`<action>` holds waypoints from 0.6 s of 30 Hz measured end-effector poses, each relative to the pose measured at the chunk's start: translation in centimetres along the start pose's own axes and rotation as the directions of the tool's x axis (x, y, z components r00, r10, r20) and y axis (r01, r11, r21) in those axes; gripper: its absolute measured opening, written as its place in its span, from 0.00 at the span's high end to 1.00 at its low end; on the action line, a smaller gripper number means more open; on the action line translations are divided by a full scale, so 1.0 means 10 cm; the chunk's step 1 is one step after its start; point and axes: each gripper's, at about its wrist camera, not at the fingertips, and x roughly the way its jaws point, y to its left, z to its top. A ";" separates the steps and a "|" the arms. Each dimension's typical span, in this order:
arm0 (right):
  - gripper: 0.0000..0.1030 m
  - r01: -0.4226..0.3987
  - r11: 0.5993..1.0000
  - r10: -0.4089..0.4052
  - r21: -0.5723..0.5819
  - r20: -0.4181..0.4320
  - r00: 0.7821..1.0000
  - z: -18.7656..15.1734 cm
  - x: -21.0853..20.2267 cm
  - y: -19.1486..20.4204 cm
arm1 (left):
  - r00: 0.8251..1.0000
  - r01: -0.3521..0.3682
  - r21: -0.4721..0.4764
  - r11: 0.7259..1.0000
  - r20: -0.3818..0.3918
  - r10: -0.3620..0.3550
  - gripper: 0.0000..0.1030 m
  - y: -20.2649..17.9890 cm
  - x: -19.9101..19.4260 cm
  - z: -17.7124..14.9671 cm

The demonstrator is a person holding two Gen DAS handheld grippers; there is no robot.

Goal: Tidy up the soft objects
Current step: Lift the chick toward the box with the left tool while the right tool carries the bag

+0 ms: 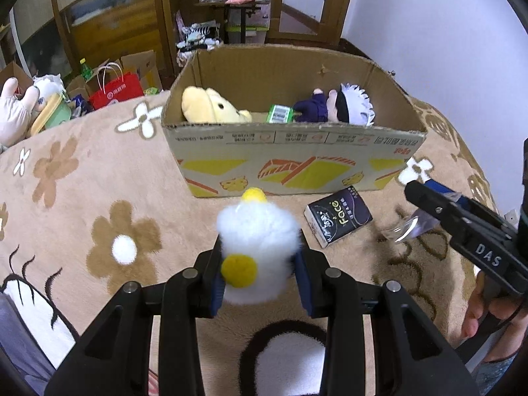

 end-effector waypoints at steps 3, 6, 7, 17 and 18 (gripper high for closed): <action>0.48 -0.009 1.000 0.010 -0.018 0.037 0.999 0.06 -0.15 0.05 | 1.000 -0.001 0.001 1.000 0.028 0.001 0.67 0.01 -0.08 0.01; 0.48 -0.023 0.999 0.025 -0.025 0.082 0.996 0.15 -0.29 0.10 | 0.996 -0.029 -0.014 0.999 0.087 0.030 0.67 0.02 -0.22 0.06; 0.48 -0.022 0.999 0.025 -0.028 0.093 0.995 0.18 -0.33 0.11 | 0.992 -0.045 -0.018 0.999 0.121 0.047 0.67 0.03 -0.30 0.09; 0.48 -0.028 0.998 0.039 -0.053 0.227 0.973 0.59 -0.58 0.16 | 0.942 -0.051 0.005 0.999 0.333 0.046 0.66 0.08 -0.71 0.42; 0.48 -0.025 0.998 0.039 -0.059 0.234 0.971 0.65 -0.58 0.16 | 0.934 -0.053 0.020 0.998 0.353 0.042 0.66 0.06 -0.72 0.49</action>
